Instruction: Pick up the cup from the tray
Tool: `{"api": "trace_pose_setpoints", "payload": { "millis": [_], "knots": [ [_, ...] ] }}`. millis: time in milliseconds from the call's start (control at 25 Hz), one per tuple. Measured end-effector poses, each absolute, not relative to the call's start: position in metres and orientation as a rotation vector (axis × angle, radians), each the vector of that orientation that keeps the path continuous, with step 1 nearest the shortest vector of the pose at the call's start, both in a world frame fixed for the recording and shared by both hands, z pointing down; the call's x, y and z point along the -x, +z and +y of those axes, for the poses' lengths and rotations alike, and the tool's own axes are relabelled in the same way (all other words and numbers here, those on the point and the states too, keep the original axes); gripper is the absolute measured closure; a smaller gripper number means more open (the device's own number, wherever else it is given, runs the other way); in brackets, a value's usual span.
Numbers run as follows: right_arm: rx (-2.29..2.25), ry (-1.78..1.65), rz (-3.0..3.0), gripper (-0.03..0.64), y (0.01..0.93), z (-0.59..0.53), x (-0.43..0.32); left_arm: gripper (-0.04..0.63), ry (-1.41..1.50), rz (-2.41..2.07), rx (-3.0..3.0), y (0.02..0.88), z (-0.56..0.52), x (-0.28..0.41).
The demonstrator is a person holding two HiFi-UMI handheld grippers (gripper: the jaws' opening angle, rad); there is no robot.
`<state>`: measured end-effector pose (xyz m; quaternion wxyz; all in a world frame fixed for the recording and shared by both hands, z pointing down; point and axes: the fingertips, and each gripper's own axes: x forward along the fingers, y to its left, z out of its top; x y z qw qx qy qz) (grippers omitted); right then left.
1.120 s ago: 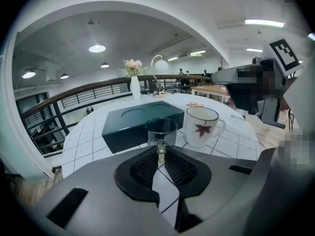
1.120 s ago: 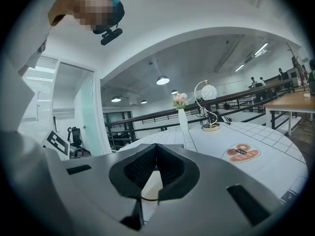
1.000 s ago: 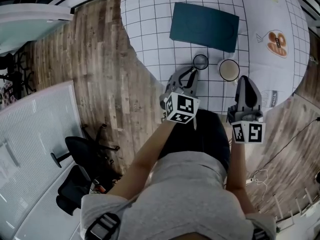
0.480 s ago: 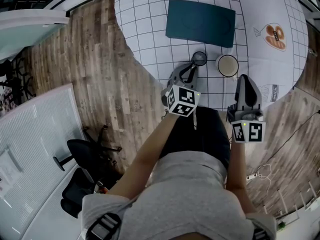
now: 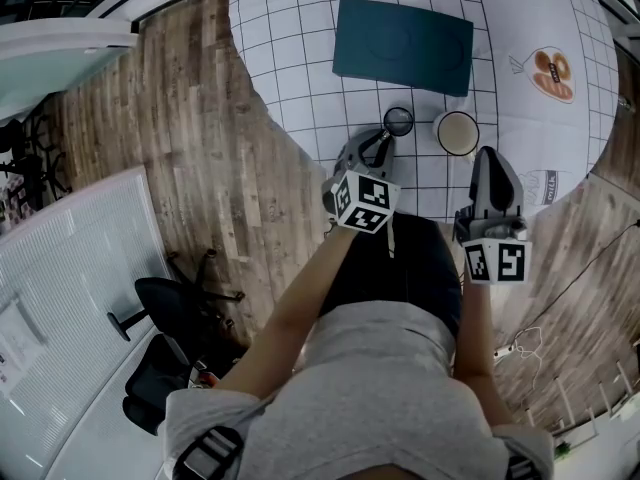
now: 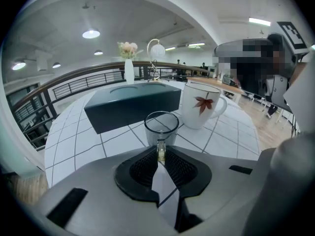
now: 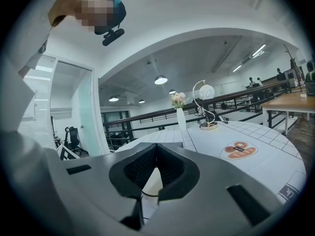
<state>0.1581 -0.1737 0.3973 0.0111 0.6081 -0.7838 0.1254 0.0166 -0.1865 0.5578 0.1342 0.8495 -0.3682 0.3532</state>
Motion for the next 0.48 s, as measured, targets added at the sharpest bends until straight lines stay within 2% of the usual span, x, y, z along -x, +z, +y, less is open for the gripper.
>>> {"api": "trace_pose_setpoints", "payload": {
  "millis": [280, 480],
  "knots": [
    [-1.883, 0.377, -2.456, 0.609, 0.396, -0.180, -0.156, 0.543, 1.010, -1.077, -2.455, 0.557, -0.187, -0.014],
    [-1.849, 0.355, -2.460, 0.607, 0.394, -0.185, -0.149, 0.460, 0.907, -1.071, -2.434, 0.537, -0.187, -0.006]
  ]
}}
